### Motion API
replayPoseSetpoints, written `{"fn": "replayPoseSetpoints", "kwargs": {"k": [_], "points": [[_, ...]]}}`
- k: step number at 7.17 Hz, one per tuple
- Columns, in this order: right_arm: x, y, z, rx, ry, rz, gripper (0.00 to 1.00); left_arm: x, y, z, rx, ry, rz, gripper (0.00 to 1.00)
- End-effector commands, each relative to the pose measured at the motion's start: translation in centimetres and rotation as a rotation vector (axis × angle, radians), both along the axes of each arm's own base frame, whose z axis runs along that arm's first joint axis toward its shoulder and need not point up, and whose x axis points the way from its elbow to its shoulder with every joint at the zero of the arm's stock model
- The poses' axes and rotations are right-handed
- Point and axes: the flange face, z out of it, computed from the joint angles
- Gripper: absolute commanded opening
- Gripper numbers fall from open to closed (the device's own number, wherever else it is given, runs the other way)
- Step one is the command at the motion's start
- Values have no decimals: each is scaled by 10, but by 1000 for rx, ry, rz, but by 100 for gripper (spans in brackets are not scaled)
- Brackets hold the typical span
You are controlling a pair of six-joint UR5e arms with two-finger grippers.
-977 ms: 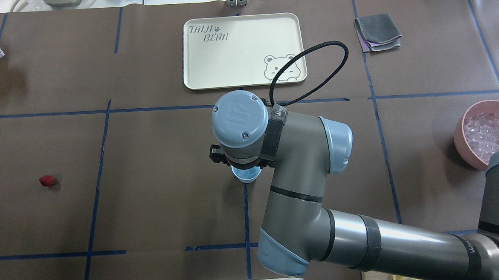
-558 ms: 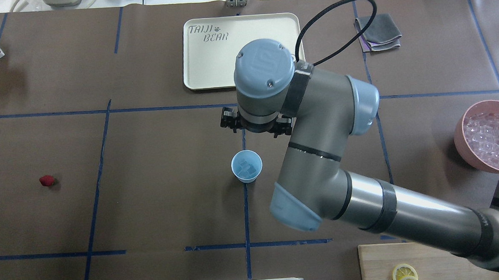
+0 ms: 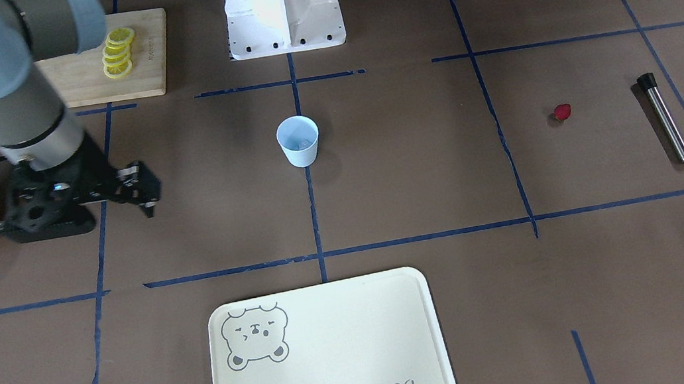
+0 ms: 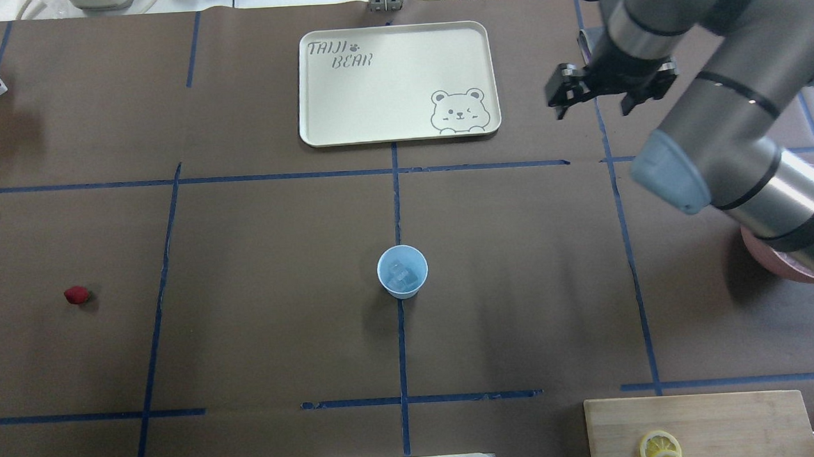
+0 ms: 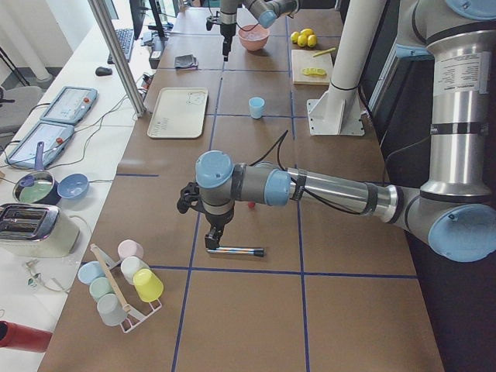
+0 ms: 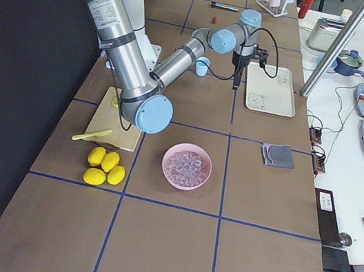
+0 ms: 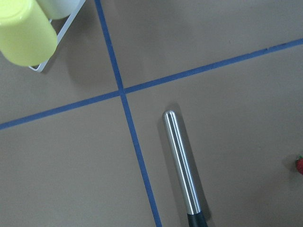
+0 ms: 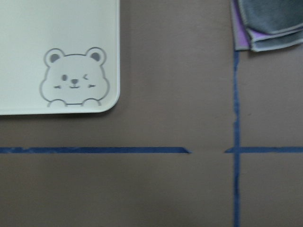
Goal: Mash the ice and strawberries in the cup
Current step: 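Withdraw the right gripper back toward the pink bowl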
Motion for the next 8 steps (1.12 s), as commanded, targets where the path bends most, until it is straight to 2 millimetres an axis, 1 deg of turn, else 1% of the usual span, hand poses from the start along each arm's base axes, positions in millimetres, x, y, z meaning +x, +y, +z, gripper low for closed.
{"fn": "replayPoseSetpoints", "kwargs": {"k": [1,2,3,4,5,6,7,8], "points": [[158,-6,120,74,4,-141,99,7,-10,-1,74,3,11,100],[222,5,164,114,12,-178,99,18,-14,-3,80,4,32,100],[284,30,212,145,31,-211,99,19,-16,-5,84,6,34,100],[325,66,258,143,10,-230,99,19,-18,-7,86,6,34,100],[360,104,298,110,2,-211,99,20,-20,-7,70,10,20,100],[376,157,348,0,-12,-168,99,21,-21,-15,51,20,-13,100],[380,171,358,-26,-16,-152,99,22,-21,-24,71,23,-12,100],[380,178,364,-44,-17,-148,99,33,-17,-32,77,48,13,100]]}}
